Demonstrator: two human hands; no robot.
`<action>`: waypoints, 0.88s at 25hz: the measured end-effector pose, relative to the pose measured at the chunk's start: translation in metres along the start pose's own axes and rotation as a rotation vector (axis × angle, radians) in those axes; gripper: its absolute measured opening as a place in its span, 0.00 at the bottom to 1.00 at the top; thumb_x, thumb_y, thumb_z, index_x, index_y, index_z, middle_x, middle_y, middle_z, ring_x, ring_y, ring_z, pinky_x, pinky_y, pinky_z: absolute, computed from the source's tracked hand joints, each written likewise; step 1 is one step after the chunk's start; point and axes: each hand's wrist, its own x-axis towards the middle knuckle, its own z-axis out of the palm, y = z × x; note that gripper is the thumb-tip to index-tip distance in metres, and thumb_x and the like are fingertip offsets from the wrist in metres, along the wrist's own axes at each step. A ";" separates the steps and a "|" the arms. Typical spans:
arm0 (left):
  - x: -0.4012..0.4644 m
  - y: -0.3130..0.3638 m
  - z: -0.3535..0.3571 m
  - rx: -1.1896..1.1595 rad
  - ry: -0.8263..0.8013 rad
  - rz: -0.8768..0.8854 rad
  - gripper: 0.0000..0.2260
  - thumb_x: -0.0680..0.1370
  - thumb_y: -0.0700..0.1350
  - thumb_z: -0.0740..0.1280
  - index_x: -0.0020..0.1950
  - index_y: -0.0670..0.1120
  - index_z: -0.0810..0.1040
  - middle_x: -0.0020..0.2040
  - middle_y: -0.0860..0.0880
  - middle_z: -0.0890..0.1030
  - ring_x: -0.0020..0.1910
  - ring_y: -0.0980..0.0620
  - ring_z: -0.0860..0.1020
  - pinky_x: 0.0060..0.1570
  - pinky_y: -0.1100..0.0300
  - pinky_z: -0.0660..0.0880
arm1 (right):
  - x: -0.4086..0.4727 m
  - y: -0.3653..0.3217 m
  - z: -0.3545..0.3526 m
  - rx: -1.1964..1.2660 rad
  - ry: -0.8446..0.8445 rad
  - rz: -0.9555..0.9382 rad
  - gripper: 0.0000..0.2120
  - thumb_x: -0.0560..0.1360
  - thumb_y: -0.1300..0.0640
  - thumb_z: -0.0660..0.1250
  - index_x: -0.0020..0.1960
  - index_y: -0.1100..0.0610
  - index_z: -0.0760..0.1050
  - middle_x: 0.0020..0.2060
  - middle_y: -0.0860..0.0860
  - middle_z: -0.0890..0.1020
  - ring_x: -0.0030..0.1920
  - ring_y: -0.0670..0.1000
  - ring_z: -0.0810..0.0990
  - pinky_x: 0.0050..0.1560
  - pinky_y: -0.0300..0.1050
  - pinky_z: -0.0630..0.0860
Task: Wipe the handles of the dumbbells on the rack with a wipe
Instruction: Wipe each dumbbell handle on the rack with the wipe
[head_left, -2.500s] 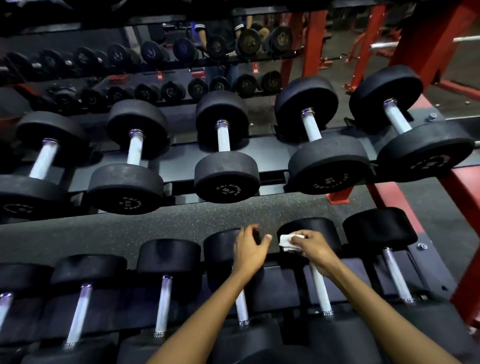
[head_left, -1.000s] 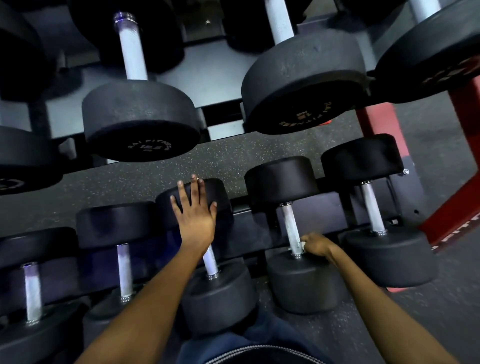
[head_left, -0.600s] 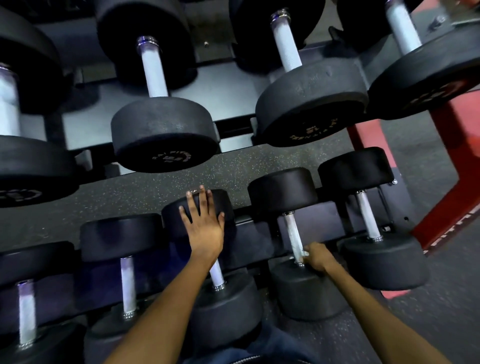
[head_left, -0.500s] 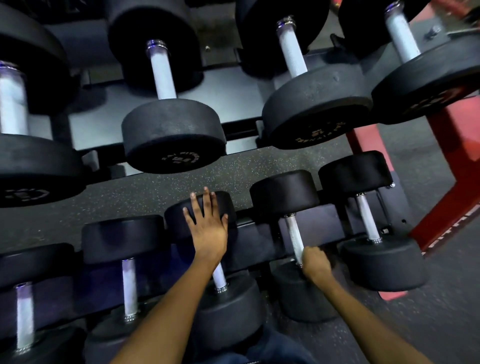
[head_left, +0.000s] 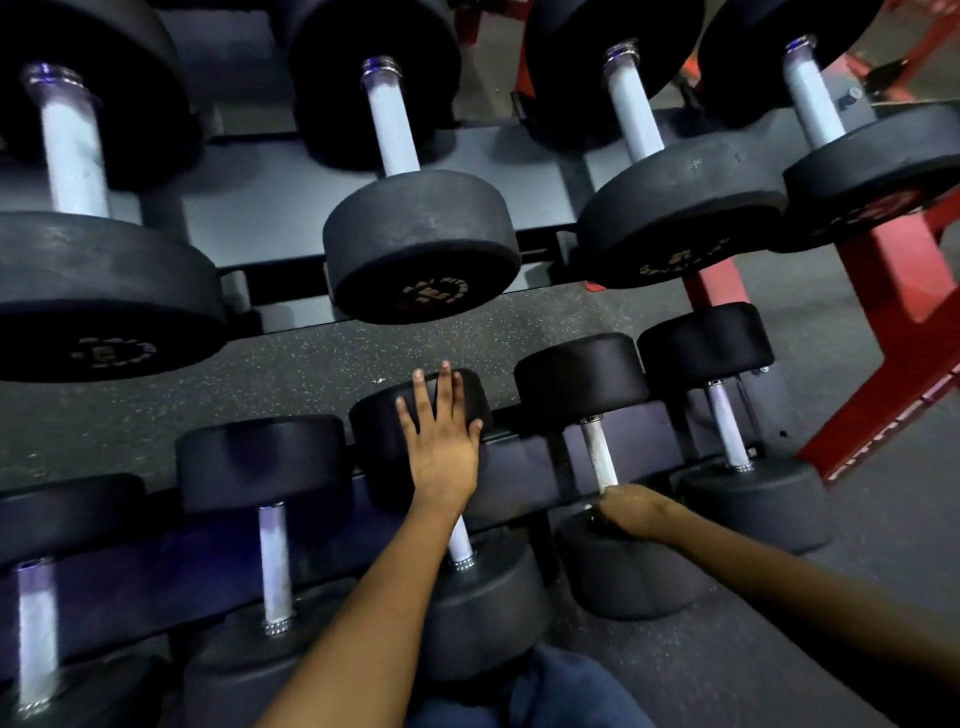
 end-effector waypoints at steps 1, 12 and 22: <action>-0.001 0.000 0.002 -0.011 0.029 -0.002 0.29 0.84 0.53 0.51 0.79 0.44 0.42 0.79 0.48 0.38 0.74 0.41 0.30 0.70 0.40 0.33 | -0.005 0.004 -0.002 -0.041 0.004 -0.026 0.17 0.80 0.51 0.55 0.54 0.62 0.76 0.54 0.61 0.79 0.55 0.59 0.78 0.54 0.48 0.71; -0.004 0.022 0.005 -0.013 0.065 -0.264 0.30 0.81 0.57 0.55 0.79 0.45 0.53 0.80 0.44 0.50 0.78 0.39 0.44 0.71 0.34 0.49 | 0.007 0.098 0.002 0.265 0.059 -0.214 0.16 0.74 0.58 0.60 0.58 0.59 0.80 0.57 0.55 0.81 0.59 0.50 0.78 0.55 0.36 0.70; 0.002 0.016 0.012 0.059 0.066 -0.249 0.34 0.78 0.62 0.47 0.79 0.44 0.55 0.80 0.43 0.51 0.77 0.39 0.43 0.69 0.31 0.50 | 0.068 0.093 0.012 1.095 -0.407 -0.180 0.13 0.77 0.67 0.55 0.47 0.61 0.79 0.41 0.54 0.83 0.39 0.46 0.80 0.41 0.35 0.74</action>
